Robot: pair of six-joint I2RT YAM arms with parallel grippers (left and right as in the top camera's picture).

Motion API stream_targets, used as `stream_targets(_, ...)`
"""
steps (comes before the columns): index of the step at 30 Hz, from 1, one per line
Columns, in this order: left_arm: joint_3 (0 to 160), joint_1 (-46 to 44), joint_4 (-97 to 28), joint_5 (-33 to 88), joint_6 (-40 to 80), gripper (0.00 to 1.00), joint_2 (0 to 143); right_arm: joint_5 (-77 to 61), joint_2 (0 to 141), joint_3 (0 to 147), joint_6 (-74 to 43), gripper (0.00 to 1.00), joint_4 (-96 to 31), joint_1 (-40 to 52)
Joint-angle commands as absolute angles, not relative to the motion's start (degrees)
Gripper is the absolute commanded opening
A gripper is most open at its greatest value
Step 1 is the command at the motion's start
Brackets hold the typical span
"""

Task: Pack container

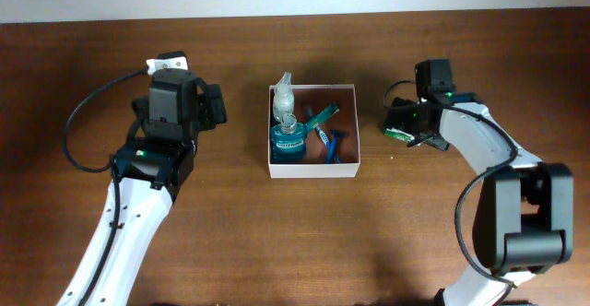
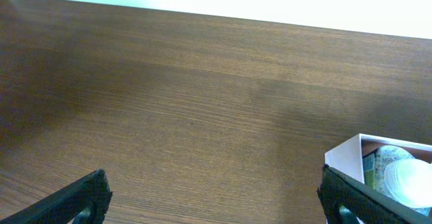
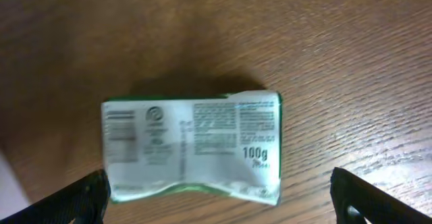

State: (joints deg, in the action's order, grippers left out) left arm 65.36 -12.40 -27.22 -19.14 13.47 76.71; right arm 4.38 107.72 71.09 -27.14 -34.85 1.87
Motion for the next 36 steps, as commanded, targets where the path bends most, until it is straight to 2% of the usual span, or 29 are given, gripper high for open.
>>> stream_targets(1, 65.9, -12.2, -27.1, -19.7, 13.2, 0.99, 76.3, 6.9, 110.1, 71.0, -27.7, 0.99, -34.0, 2.3)
stream_targets(15, 65.9, -12.2, -27.1, -19.7, 13.2, 0.99, 76.3, 5.8, 112.9, 71.1, -24.3, 0.99, -32.2, 2.2)
stream_targets(29, 65.9, -12.2, -27.1, -19.7, 13.2, 0.99, 76.3, 4.7, 109.9, 71.1, -23.8, 0.99, -32.9, 2.3)
stream_targets(36, 65.9, -12.2, -27.1, -19.7, 13.2, 0.99, 76.3, 3.2, 108.3, 71.1, -19.9, 0.99, -32.7, 2.2)
